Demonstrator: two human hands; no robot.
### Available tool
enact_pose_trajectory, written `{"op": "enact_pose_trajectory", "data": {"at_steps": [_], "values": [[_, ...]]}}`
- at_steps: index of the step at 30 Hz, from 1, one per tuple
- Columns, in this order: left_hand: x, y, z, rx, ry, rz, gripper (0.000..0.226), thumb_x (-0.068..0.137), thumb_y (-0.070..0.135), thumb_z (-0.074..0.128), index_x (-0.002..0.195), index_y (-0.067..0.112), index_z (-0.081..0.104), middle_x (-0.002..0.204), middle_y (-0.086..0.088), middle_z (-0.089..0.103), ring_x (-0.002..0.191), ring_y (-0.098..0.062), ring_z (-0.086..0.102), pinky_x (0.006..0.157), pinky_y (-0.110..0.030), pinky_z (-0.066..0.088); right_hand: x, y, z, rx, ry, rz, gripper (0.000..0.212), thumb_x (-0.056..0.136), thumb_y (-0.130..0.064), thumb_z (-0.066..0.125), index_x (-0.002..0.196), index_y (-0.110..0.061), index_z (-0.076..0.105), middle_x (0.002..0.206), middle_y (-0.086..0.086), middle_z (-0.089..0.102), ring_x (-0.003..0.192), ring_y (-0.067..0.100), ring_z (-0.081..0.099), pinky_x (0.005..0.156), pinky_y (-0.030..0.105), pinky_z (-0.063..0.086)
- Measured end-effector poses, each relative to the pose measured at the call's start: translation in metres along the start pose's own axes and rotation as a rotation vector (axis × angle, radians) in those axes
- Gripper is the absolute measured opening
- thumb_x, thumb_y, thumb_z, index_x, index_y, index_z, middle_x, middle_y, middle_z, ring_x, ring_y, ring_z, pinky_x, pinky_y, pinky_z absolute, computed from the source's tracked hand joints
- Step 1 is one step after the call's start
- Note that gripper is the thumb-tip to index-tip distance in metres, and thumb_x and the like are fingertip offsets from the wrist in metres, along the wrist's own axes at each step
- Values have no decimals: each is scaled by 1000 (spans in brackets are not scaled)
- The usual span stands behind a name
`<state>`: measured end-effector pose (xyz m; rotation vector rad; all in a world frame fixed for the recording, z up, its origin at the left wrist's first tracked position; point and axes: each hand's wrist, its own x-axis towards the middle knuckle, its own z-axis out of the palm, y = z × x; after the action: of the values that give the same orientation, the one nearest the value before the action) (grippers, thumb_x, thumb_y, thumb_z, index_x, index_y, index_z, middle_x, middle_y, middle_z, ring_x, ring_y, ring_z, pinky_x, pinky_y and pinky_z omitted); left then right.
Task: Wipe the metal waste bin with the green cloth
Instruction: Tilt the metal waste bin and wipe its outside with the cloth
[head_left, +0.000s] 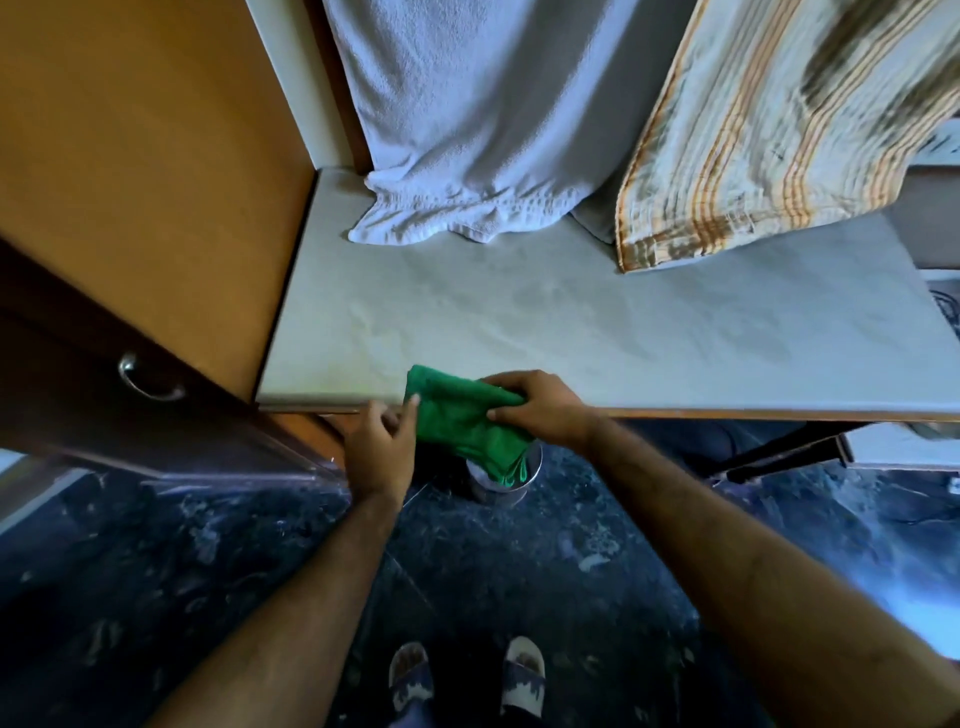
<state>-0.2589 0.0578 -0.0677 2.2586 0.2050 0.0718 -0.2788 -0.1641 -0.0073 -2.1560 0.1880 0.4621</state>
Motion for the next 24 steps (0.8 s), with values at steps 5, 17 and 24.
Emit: {"op": "enact_pose_trajectory", "data": {"at_steps": [5,17,24], "values": [[-73,-42,21,-158,-146,-263,49,93,56,56,77,10,65,80,-15,69,79,-37,66,64,-40,53,-33,19,87,-47,11,74,42,79,-9,62,118,-24,72,100,5,78,83,17,72,75,24,59],[-36,-240,144,-874,-581,-912,56,89,57,51,110,10,72,91,-11,78,84,-25,75,73,-34,58,49,148,278,174,-170,33,50,86,-7,64,135,-14,58,114,14,70,95,23,65,81,30,51],[37,-353,230,-732,-401,-726,29,91,37,63,110,17,69,113,-11,72,98,-26,69,89,-36,53,153,307,310,-137,296,144,38,87,-28,71,120,-10,70,118,15,73,110,29,67,94,31,51]]}}
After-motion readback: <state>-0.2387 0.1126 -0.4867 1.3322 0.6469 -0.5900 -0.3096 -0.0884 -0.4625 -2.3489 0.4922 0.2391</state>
